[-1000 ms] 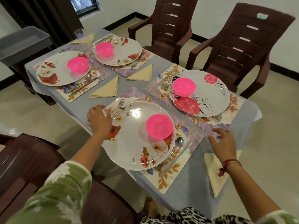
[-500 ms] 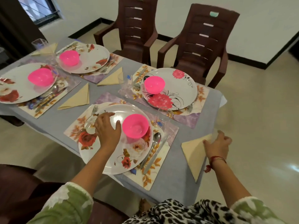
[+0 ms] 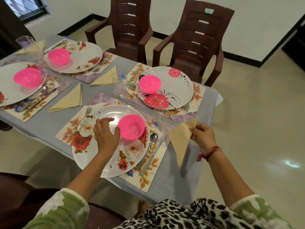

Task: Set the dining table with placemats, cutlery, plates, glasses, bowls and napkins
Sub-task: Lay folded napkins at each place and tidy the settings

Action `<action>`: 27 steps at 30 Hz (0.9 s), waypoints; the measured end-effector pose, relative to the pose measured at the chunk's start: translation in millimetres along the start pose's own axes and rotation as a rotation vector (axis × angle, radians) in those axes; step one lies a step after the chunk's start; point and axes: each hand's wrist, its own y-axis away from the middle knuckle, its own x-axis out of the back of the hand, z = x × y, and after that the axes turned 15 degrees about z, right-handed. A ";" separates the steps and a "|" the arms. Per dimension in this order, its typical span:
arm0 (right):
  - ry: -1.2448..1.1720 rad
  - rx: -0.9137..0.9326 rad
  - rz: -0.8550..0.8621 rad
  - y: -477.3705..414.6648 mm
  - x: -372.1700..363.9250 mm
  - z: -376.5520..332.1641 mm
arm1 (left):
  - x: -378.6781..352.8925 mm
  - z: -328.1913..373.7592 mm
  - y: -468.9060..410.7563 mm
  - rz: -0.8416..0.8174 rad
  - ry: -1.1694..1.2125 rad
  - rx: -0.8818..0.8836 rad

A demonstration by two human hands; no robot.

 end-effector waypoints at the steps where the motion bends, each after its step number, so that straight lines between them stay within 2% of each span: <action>1: -0.058 -0.038 0.017 -2.8 -2.0 -2.0 | -0.1 -1.3 -0.3 -0.002 -0.003 0.002; 3: -0.041 -0.088 0.078 -10.9 -3.2 4.5 | 0.0 -3.7 -1.0 -0.001 -0.011 0.007; 8: 0.349 -0.006 0.170 -25.1 1.6 43.0 | 2.7 -8.5 -1.7 0.009 -0.013 -0.002; 15: 0.456 0.167 0.212 -10.4 6.3 33.2 | 6.7 -17.3 0.0 0.009 -0.028 -0.006; 21: 0.464 0.166 0.210 -4.0 12.5 30.2 | 4.8 -17.3 -1.1 -0.001 -0.037 0.007; 23: 0.510 0.281 0.239 7.5 12.5 35.1 | 3.6 -19.2 -2.4 -0.001 -0.043 0.013; 25: 0.620 0.520 0.237 20.7 10.4 43.1 | 3.7 -21.9 -3.7 0.007 -0.048 0.012; 27: 0.767 0.688 0.101 29.7 5.2 54.1 | 5.6 -23.5 -4.7 0.022 -0.048 0.017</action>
